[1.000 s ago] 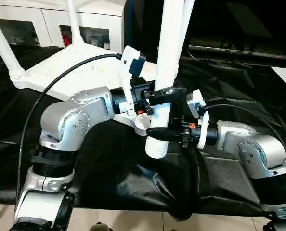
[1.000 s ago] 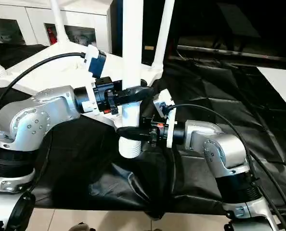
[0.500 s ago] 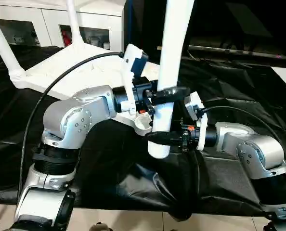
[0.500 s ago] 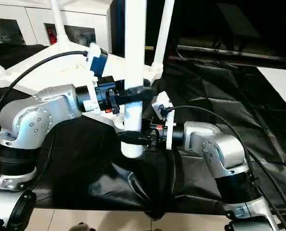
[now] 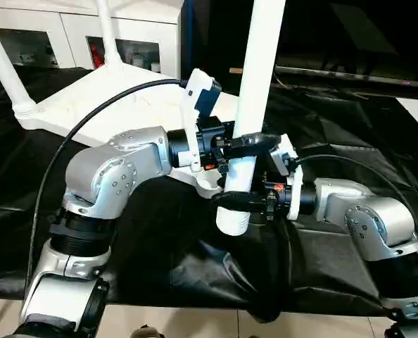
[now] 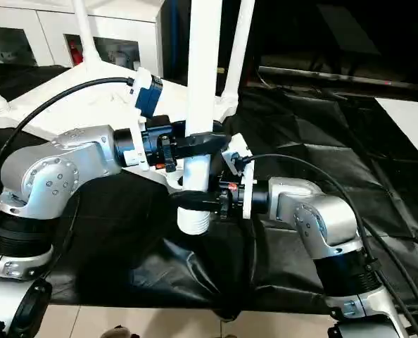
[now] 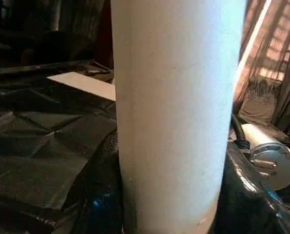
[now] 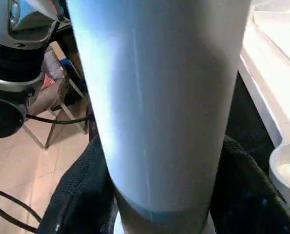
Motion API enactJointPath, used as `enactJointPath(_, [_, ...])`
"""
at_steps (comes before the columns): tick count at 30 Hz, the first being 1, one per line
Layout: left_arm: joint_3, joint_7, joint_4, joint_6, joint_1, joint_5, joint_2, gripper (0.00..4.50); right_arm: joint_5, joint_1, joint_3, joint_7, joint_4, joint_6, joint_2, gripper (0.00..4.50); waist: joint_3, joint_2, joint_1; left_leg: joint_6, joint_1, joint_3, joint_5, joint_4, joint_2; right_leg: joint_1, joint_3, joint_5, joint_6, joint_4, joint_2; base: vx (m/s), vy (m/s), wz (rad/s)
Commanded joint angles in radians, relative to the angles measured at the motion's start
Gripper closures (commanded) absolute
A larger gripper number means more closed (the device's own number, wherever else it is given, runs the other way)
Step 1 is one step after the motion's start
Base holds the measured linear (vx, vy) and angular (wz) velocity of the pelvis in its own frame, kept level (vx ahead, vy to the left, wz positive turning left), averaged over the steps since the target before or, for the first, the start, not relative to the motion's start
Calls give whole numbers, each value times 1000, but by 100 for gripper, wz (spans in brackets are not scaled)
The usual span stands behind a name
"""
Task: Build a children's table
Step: Pick table leg
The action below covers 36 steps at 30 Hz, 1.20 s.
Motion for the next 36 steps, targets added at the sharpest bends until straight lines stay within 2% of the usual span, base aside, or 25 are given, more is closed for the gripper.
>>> enactJointPath(1, [-5, -10, -12, -14, -25, 2, 0, 264, 1, -15, -6, -1, -2, 6, -6, 245, -76, 0, 1, -8, 3, 3, -126, -65, 13, 66, 39, -228, -155, -64, -52, 0, 0, 0])
enactJointPath(6, [0, 4, -4, -22, -21, 19, 3, 264, -3, -12, -13, -8, 0, -6, 0, 253, -77, 1, 1, -8, 3, 3, -121, -64, 13, 66, 39, -215, -158, -63, -52, 0, 0, 0])
enactJointPath(8, [9, 3, 6, -5, -22, 2, -4, 194, -5, -12, -15, -12, 1, -10, 3, 254, -77, 1, 1, -7, 3, 4, -120, -64, 12, 67, 39, -213, -159, -63, -52, 0, 0, 0])
enactJointPath(10, [15, 4, 8, -8, -21, -3, -9, 194, -5, -12, -17, -15, 1, -11, 4, 254, -76, 1, 0, -8, 3, 3, -126, -64, 12, 67, 39, -224, -157, -65, -52, 0, 0, 0])
enactJointPath(11, [66, 24, 28, -16, -17, -39, -41, 181, 4, -9, -38, -43, 2, -18, 25, 255, -77, 3, 1, -10, 2, 5, -123, -62, 11, 66, 39, -217, -164, -65, -53, 0, 0, 0])
enactJointPath(15, [93, 50, 44, -51, -15, -35, -61, 148, 8, -9, -63, -82, 6, -28, 49, 256, -76, 0, 0, -9, 3, 4, -130, -64, 11, 66, 39, -225, -161, -66, -52, 0, 0, 0])
enactJointPath(18, [141, 101, 88, -126, -19, -18, -91, 142, 18, -11, -110, -150, 17, -48, 92, 257, -77, -2, 0, -8, 3, 4, -128, -64, 11, 65, 38, -229, -153, -68, -53, 0, 0, 0])
enactJointPath(19, [195, 129, 133, -178, -21, -25, -112, 140, 31, -17, -169, -236, 38, -66, 139, 257, -78, -2, 1, -10, 3, 3, -124, -65, 12, 65, 38, -230, -149, -67, -53, 0, 0, 0])
enactJointPath(21, [235, 135, 162, -200, -22, -40, -122, 140, 33, -24, -214, -305, 58, -87, 173, 257, -79, -2, -1, -16, 3, 4, -128, -65, 9, 64, 37, -255, -141, -70, -55, 0, 0, 0])
enactJointPath(22, [241, 118, 185, -238, -16, -13, -105, 140, 4, -30, -253, -391, 88, -124, 193, 258, -80, 2, 0, -20, 6, 3, -116, -66, 10, 61, 39, -239, -139, -67, -54, 0, 0, 0])
enactJointPath(24, [237, 111, 191, -249, -14, -3, -97, 140, -7, -32, -262, -415, 97, -135, 197, 258, -81, 2, -3, -29, 8, 3, -119, -67, 9, 62, 37, -229, -134, -66, -51, 0, 0, 0])
enactJointPath(25, [167, 51, 202, -257, 0, 57, -37, 140, -60, -29, -257, -450, 121, -164, 181, 258, -79, 4, -3, -30, 8, 3, -115, -69, 10, 60, 38, -213, -131, -65, -50, 0, 0, 0])
enactJointPath(26, [163, 49, 203, -259, 1, 60, -34, 140, -62, -28, -257, -451, 122, -165, 180, 258, -80, 7, -6, -31, 10, 4, -111, -70, 9, 59, 38, -208, -123, -61, -47, 0, 0, 0])
enactJointPath(27, [102, 15, 210, -288, 11, 120, 8, 140, -92, -24, -248, -463, 132, -180, 168, 258, -79, 7, -4, -30, 11, 3, -108, -70, 10, 59, 39, -198, -121, -62, -49, 0, 0, 0])
enactJointPath(28, [78, 1, 214, -301, 14, 142, 23, 140, -97, -22, -247, -464, 133, -182, 165, 259, -79, 7, -5, -31, 10, 5, -105, -70, 9, 61, 41, -185, -128, -59, -50, 0, 0, 0])
enactJointPath(29, [-125, -85, 275, -410, 22, 343, 146, 140, -121, -5, -245, -474, 138, -185, 148, 259, -78, 7, -4, -24, 9, 3, -105, -71, 10, 61, 40, -193, -120, -65, -50, 0, 0, 0])
enactJointPath(30, [-206, -117, 317, -464, 21, 434, 192, 140, -124, 1, -251, -482, 138, -183, 148, 259, -78, 7, -4, -22, 10, 2, -110, -74, 11, 62, 40, -205, -109, -66, -49, 0, 0, 0])
enactJointPath(31, [-275, -148, 367, -512, 13, 511, 227, 114, -129, 8, -251, -483, 135, -182, 143, 259, -74, 5, -7, -19, 12, 2, -129, -76, 10, 57, 44, -243, -72, -67, -46, 0, 0, 0])
enactJointPath(32, [-280, -152, 373, -517, 12, 517, 230, 108, -130, 9, -251, -483, 134, -182, 143, 259, -74, 2, -7, -17, 8, 1, -125, -77, 6, 60, 44, -259, -54, -73, -46, 0, 0, 0])
enactJointPath(33, [-316, -201, 457, -560, -9, 556, 240, 108, -132, 21, -251, -479, 122, -181, 135, 259, -79, 7, -5, -31, 11, 1, -114, -76, 8, 62, 46, -255, -52, -69, -53, 0, 0, 0])
enactJointPath(34, [-325, -225, 503, -581, -23, 568, 238, 104, -129, 25, -251, -481, 115, -180, 133, 259, -81, 13, -6, -36, 12, 4, -93, -74, 6, 59, 46, -206, -72, -67, -50, 0, 0, 0])
enactJointPath(35, [-326, -240, 531, -592, -32, 574, 235, 104, -127, 28, -252, -484, 111, -179, 133, 259, -85, 11, -8, -44, 9, 2, -83, -73, 9, 65, 45, -149, -104, -55, -52, 0, 0, 0])
enactJointPath(36, [-343, -246, 575, -631, -49, 606, 238, 94, -124, 30, -251, -486, 106, -177, 132, 259, -83, 10, -8, -42, 10, 3, -91, -73, 11, 63, 44, -125, -133, -54, -54, 0, 0, 0])
